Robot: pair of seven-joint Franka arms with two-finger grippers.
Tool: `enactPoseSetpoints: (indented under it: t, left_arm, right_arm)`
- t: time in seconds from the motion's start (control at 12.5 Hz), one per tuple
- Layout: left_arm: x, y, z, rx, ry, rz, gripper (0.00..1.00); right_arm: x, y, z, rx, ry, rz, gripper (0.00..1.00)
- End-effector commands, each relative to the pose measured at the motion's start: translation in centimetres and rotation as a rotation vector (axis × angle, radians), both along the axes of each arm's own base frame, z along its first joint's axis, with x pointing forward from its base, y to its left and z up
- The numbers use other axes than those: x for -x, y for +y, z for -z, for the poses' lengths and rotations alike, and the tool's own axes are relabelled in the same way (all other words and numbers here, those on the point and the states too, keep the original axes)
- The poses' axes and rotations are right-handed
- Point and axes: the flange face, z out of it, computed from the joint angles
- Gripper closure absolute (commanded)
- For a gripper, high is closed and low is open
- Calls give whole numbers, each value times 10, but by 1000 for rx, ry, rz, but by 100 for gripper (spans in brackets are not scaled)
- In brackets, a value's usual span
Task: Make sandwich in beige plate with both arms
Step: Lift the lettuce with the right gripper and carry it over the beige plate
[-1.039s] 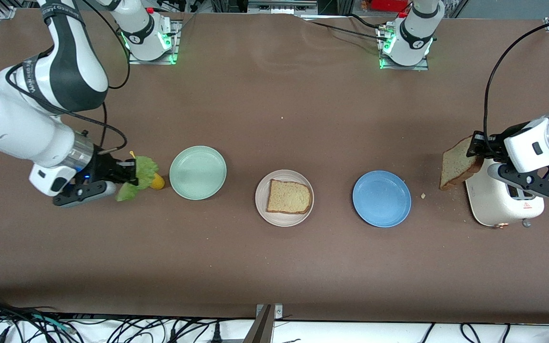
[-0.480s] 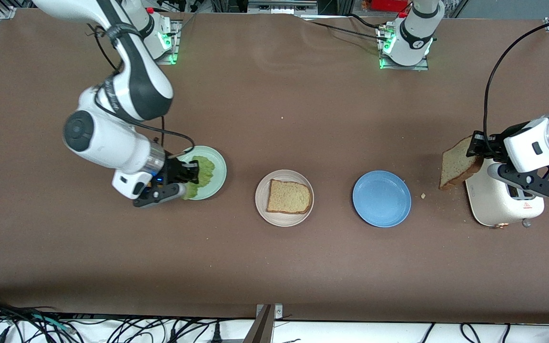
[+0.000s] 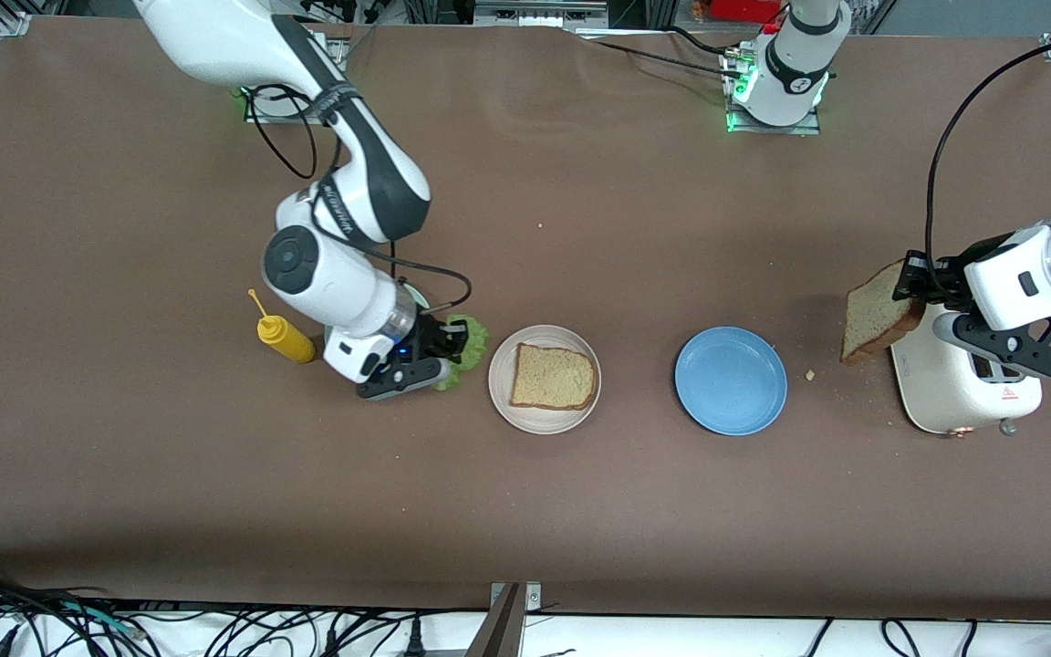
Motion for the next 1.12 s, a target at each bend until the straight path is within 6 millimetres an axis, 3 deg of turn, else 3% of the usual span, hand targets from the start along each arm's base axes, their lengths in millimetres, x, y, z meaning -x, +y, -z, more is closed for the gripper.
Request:
enactPoseSetpoints:
  t: [0.0, 0.16, 0.48, 0.72, 0.8, 1.04]
  left_arm:
    - [4, 0, -9, -36, -4, -2, 100]
    - [4, -1, -9, -35, -4, 0, 100]
    - [4, -1, -8, -35, -2, 0, 100]
    - [4, -1, -9, -35, -4, 0, 100]
    - [4, -1, -9, -35, -4, 0, 100]
    - [4, -2, -9, -35, -4, 1, 100]
  right_arm:
    - [1, 31, 24, -43, -28, 28, 100]
    - [7, 49, 42, -69, -55, 54, 100]
    - [17, 80, 58, -97, -60, 53, 100]
    - [24, 93, 80, -118, -82, 64, 99]
    - [26, 95, 84, -115, -80, 57, 93]
    - [31, 102, 92, -119, -102, 50, 57]
